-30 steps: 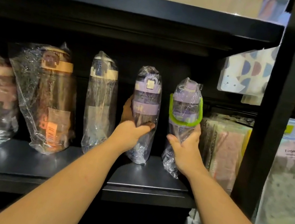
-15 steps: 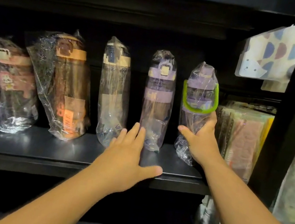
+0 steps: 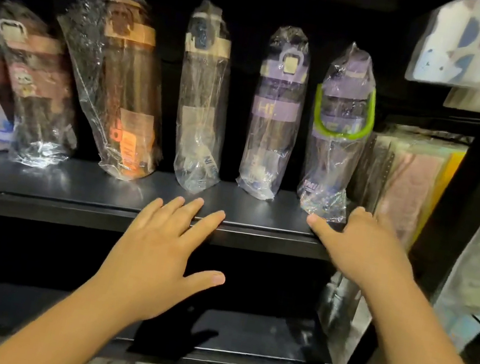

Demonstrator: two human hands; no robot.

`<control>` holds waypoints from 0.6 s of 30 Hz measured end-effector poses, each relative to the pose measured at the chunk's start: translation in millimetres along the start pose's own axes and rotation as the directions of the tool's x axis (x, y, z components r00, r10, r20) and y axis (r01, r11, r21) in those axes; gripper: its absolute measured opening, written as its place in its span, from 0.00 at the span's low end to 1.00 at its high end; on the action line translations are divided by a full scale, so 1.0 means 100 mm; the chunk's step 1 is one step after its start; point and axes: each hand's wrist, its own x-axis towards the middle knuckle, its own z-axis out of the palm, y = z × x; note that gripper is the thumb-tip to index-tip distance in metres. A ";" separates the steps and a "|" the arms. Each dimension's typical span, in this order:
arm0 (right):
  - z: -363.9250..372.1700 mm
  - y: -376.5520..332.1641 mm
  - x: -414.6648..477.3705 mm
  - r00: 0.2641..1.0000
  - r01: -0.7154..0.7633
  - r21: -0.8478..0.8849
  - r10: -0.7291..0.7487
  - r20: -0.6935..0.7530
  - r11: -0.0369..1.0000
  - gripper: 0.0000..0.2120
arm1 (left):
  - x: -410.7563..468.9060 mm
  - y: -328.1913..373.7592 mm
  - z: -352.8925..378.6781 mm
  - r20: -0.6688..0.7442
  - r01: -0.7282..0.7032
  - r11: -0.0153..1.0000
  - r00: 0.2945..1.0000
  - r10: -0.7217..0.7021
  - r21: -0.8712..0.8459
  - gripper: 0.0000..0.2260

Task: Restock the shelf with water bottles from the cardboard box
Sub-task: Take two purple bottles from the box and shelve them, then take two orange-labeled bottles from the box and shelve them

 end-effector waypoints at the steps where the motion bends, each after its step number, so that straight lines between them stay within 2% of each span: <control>1: 0.07 0.02 -0.10 0.995 0.058 -0.088 -0.065 -0.076 0.994 0.43 | -0.02 0.01 0.05 -0.012 0.008 1.000 1.000 -0.008 0.003 0.40; 3: 0.20 0.04 -0.27 0.974 0.115 -0.155 -0.142 -0.177 0.981 0.43 | -0.04 0.06 0.13 -0.057 0.017 1.000 0.998 -0.017 0.000 0.41; 7: 0.41 0.02 -0.58 0.966 0.101 -0.102 -0.122 -0.229 0.990 0.46 | -0.10 0.09 0.26 -0.164 -0.011 1.000 0.986 0.012 0.011 0.42; 11: 0.55 -0.10 -0.89 0.977 0.051 -0.037 -0.058 -0.204 0.998 0.47 | -0.19 -0.01 0.42 -0.258 -0.111 0.993 0.959 0.114 0.026 0.41; 14: 0.75 -0.20 -1.14 0.992 -0.037 -0.003 0.037 -0.123 0.999 0.49 | -0.27 -0.13 0.63 -0.291 -0.217 0.975 0.931 0.219 0.038 0.40; 18: 1.23 -0.33 -1.55 0.995 -0.105 -0.171 0.102 -0.022 0.980 0.49 | -0.43 -0.32 1.11 -0.263 -0.307 0.951 0.916 0.303 0.026 0.38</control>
